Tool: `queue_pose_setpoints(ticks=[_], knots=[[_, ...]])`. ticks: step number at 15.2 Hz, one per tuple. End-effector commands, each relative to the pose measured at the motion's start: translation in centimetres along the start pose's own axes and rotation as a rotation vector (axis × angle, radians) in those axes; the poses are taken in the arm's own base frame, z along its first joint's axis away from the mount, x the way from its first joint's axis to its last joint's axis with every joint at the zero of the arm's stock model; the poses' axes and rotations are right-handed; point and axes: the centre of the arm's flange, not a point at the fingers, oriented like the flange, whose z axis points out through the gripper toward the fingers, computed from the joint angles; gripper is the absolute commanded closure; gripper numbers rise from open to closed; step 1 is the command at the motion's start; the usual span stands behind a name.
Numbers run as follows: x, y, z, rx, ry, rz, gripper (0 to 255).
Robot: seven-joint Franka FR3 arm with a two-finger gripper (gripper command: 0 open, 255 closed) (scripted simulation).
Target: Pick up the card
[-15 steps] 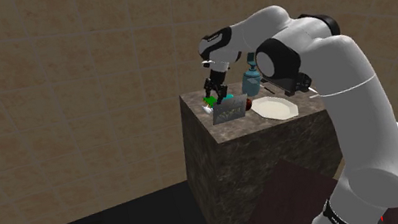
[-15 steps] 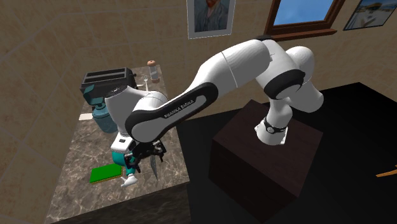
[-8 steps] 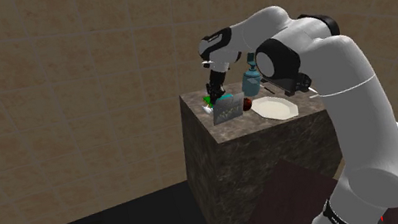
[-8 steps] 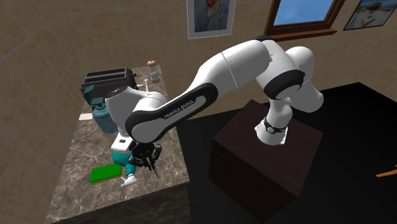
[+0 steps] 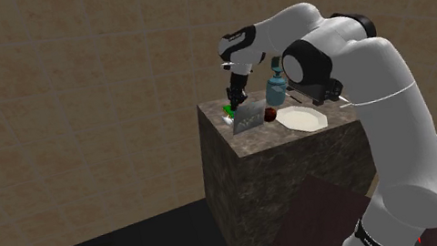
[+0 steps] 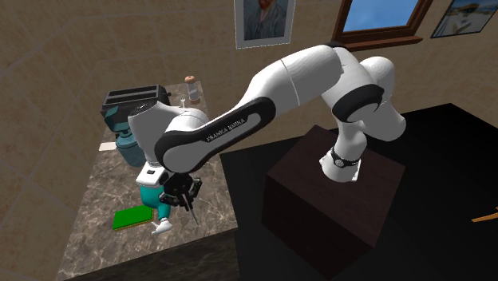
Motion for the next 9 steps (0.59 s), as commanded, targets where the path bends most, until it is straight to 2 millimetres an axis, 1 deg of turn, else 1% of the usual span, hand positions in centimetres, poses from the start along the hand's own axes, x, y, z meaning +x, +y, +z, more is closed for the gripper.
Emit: queue_pose_setpoints(ticks=[1,9], knots=[[0.3,0.0,-1.1,0.0,0.0,0.0,255],[1.3,-0.2,-5.2,0.0,0.0,0.0,255]])
